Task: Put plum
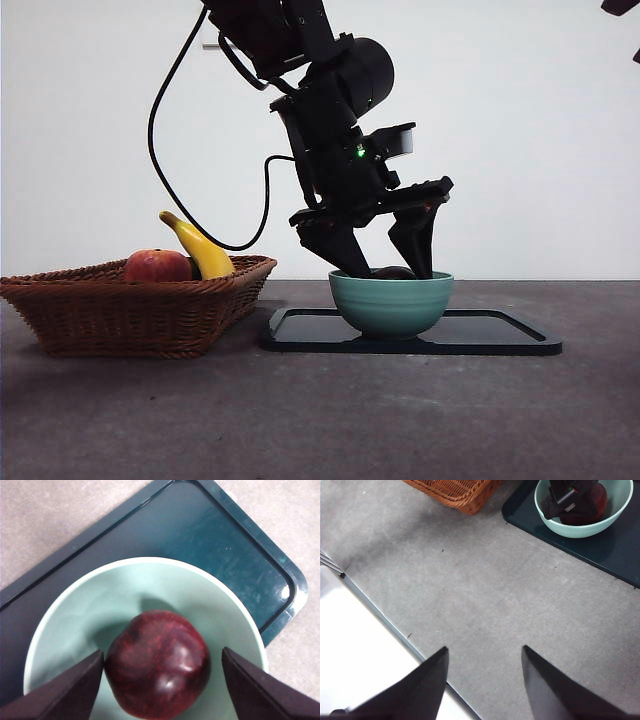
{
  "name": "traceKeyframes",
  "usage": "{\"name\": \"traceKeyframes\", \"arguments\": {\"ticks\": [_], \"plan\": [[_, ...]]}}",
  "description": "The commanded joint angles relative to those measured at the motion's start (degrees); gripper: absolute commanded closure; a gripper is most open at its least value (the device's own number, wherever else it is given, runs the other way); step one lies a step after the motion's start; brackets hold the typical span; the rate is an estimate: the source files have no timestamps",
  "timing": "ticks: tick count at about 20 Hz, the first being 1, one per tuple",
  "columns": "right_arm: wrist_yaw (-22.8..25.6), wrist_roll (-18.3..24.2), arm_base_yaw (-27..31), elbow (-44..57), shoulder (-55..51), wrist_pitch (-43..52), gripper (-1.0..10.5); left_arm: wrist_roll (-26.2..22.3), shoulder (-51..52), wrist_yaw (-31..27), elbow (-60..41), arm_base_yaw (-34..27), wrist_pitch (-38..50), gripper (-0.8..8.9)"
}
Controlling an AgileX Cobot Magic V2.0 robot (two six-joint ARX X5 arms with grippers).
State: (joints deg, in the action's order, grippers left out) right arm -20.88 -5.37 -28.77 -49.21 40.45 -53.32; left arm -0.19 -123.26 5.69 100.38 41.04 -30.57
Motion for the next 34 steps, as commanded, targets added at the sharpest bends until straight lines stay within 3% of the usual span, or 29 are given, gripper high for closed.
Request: {"name": "traceKeyframes", "arguments": {"ticks": [1,13,17,22,34], "plan": [[-0.2,0.2,-0.3,-0.2,0.1,0.4,7.1,-0.7,-1.7,-0.2,1.7,0.5,0.3,4.39],[-0.2,0.2,-0.3,-0.2,0.1,0.5,7.1,-0.9,-3.6,-0.2,1.7,0.6,-1.1,4.47],[-0.2,0.3,-0.3,-0.2,0.1,0.5,7.1,-0.9,-3.6,-0.2,1.7,0.6,-1.2,5.89],[-0.1,0.3,-0.3,-0.2,0.1,0.6,7.1,-0.9,-3.5,-0.2,3.1,0.6,-1.8,6.02],[-0.1,0.3,-0.3,-0.2,0.1,0.5,7.1,-0.9,-0.5,-0.2,25.8,-2.5,-18.8,6.01]]}}
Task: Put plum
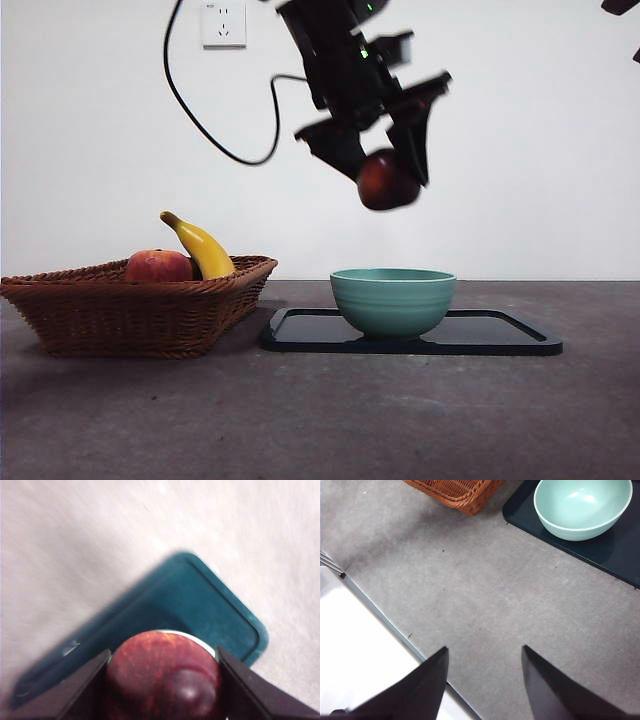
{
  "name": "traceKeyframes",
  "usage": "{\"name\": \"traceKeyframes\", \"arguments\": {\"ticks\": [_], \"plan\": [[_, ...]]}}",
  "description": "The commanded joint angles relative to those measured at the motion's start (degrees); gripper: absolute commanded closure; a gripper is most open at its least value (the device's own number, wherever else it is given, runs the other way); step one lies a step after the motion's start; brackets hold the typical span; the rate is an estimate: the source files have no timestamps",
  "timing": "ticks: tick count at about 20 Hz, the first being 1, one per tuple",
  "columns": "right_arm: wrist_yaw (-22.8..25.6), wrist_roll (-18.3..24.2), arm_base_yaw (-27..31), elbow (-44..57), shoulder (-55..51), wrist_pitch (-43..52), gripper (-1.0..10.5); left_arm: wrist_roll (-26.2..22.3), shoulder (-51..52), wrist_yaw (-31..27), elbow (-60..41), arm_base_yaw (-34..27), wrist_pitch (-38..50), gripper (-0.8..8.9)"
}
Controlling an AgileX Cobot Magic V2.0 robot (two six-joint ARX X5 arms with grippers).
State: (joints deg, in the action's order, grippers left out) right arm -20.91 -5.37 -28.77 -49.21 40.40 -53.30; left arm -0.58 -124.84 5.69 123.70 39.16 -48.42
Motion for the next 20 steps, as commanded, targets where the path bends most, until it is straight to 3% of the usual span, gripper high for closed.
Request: {"name": "traceKeyframes", "arguments": {"ticks": [1,16,20], "plan": [[-0.1,0.3,-0.3,-0.2,-0.1,0.5,7.1,-0.5,2.5,-0.2,2.5,-1.3,-1.7,6.01],[0.3,0.3,-0.3,-0.2,-1.3,0.6,7.1,-1.7,21.6,-0.2,2.4,-13.7,-21.1,6.02],[0.3,0.5,-0.3,-0.2,-1.3,0.6,7.1,-2.2,24.6,-0.2,-0.4,-15.5,-22.6,6.04]]}}
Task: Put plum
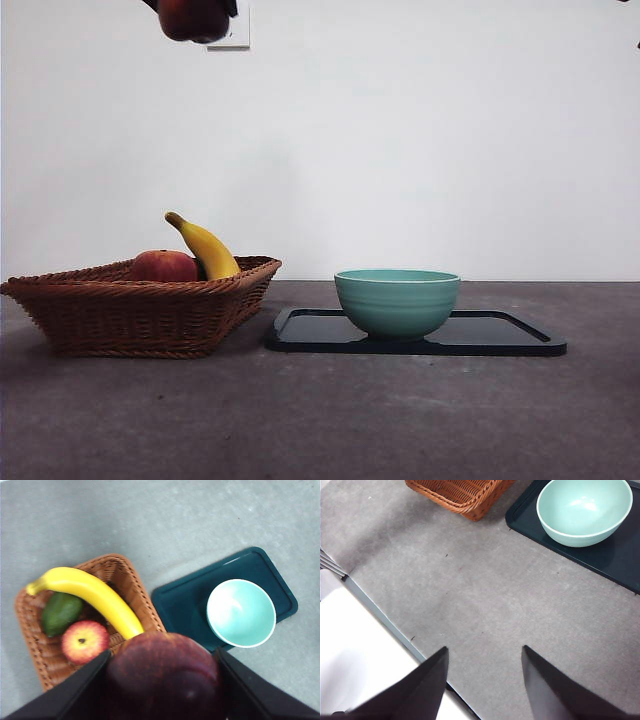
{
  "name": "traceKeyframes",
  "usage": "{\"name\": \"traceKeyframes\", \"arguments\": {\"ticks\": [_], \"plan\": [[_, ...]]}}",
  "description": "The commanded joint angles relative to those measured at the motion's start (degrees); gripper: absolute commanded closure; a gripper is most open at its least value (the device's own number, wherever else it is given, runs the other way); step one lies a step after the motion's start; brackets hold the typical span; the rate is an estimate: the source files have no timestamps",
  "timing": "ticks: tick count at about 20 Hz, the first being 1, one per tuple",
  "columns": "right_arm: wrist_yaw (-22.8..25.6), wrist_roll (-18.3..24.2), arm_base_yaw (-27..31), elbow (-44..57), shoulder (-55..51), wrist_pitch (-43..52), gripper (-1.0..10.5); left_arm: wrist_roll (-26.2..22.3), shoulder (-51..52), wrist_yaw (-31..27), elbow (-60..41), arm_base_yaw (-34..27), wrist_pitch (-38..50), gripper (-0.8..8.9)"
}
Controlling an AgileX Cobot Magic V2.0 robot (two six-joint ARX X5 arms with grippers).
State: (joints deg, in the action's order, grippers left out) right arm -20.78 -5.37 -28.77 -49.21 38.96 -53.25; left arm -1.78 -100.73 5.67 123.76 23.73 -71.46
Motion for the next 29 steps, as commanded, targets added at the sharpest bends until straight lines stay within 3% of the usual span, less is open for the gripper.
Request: {"name": "traceKeyframes", "arguments": {"ticks": [1,4,9,15,23,29], "plan": [[0.2,0.5,-0.3,-0.2,0.1,0.6,7.1,-1.0,1.4,-0.2,-2.3,-0.5,0.7,6.06],[0.2,0.4,-0.3,-0.2,0.1,0.6,7.1,-1.0,4.7,-0.2,-11.5,-1.7,4.2,6.06],[0.2,0.4,-0.3,-0.2,0.1,0.6,7.1,-0.8,10.3,-0.2,-32.2,-2.4,18.8,6.06],[0.2,0.4,-0.3,-0.2,0.1,0.6,7.1,-1.8,10.3,-0.2,-48.2,-2.4,34.2,6.06],[0.2,0.4,-0.3,-0.2,0.1,0.8,7.1,-4.4,10.3,-2.9,-64.2,-3.1,53.4,6.06],[0.2,0.1,-0.3,-0.2,0.1,1.0,7.1,-9.1,9.9,-2.9,-66.2,-3.2,59.8,6.06]]}}
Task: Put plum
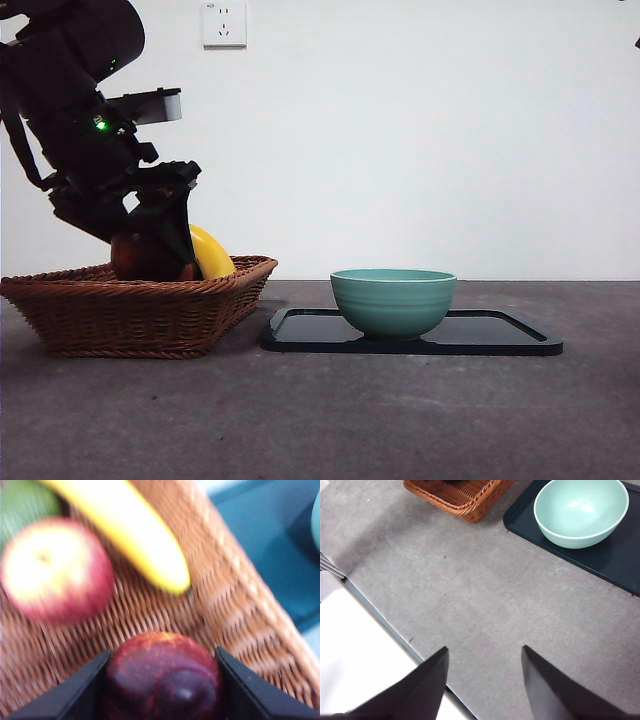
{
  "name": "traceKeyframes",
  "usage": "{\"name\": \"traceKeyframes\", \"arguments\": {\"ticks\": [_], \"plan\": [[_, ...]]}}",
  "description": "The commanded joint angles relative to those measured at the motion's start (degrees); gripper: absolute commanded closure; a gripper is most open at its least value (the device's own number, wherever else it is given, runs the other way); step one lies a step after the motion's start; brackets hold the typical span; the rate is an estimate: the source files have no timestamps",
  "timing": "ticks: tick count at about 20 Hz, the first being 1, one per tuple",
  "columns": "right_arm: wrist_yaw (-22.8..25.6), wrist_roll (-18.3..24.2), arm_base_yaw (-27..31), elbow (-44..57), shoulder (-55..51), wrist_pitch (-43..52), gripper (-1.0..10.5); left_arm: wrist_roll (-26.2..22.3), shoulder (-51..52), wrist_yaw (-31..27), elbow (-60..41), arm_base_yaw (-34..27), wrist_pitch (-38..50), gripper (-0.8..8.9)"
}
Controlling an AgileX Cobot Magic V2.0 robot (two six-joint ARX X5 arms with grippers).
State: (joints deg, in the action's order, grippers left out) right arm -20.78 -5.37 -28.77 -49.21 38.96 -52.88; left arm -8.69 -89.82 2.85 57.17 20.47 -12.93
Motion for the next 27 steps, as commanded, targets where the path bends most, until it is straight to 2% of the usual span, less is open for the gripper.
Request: {"name": "traceKeyframes", "arguments": {"ticks": [1,18,22,27], "plan": [[0.2,0.0,-0.3,-0.2,0.1,0.6,7.1,-2.4,-1.2,-0.1,0.4,0.0,1.9,6.06],[0.2,-0.6,-0.3,-0.2,0.1,1.3,7.1,-2.6,-7.3,-0.1,0.4,-0.9,0.8,5.93],[0.2,-0.6,-0.3,-0.2,0.1,1.9,7.1,-2.6,-7.5,-0.1,0.4,-0.9,-0.3,4.73],[0.2,-0.7,-0.3,-0.2,0.1,1.8,7.1,-2.4,-7.4,-0.1,0.4,-0.9,-0.4,4.64]]}}
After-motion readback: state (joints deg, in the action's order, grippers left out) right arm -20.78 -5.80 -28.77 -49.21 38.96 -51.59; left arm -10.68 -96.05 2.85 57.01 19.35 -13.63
